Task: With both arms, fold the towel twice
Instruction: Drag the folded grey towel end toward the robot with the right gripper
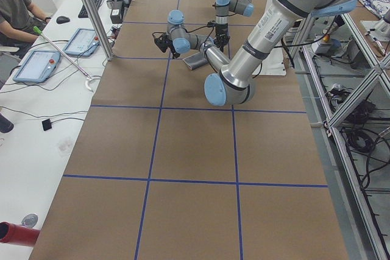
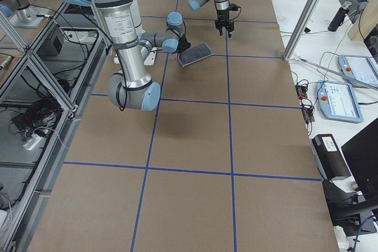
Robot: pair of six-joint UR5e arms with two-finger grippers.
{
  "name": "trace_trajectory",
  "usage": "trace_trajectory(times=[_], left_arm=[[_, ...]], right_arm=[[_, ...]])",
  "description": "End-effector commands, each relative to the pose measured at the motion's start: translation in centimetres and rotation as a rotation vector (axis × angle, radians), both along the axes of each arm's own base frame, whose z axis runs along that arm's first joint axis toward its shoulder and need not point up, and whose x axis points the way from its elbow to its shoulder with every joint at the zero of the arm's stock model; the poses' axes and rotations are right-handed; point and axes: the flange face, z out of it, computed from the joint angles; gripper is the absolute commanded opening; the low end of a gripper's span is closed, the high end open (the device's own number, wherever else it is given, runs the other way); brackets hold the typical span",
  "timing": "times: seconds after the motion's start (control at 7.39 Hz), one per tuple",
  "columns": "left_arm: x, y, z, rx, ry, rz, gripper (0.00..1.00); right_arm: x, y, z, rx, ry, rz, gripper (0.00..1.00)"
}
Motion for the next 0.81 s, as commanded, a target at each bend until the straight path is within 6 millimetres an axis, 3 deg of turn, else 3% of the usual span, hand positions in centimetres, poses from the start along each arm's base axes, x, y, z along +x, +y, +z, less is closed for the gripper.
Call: trace_trajectory(times=[0.0,0.14,0.27,0.41,0.54,0.68], left_arm=[[-0.2,1.4,-1.0,-0.034,0.039,0.007,0.80],[-0.5,2.5,-1.1,-0.042,0.055,-0.001,0.80],[0.0,6.0,0.7,-0.035,0.050,0.027,0.79],[1.7,8.6,2.8,0.000,0.007,-0.011,0.72],[3.9,10.8,3.5,-0.003,-0.031,0.009,0.64],[4.2,11.1,3.9,-0.016,-0.071,0.018,0.61]], right_arm=[[2.7,-4.1,-0.5,0.007,-0.015,0.062,1.00],[5.2,-8.0,-0.1,0.010,-0.008,0.130,1.00],[7.1,-11.6,1.0,0.064,0.024,0.168,1.00],[7.7,-14.2,2.9,0.083,0.065,0.189,1.00],[8.2,-16.1,4.2,0.074,0.089,0.213,1.00],[8.6,-16.6,4.3,0.073,0.093,0.222,1.00]])
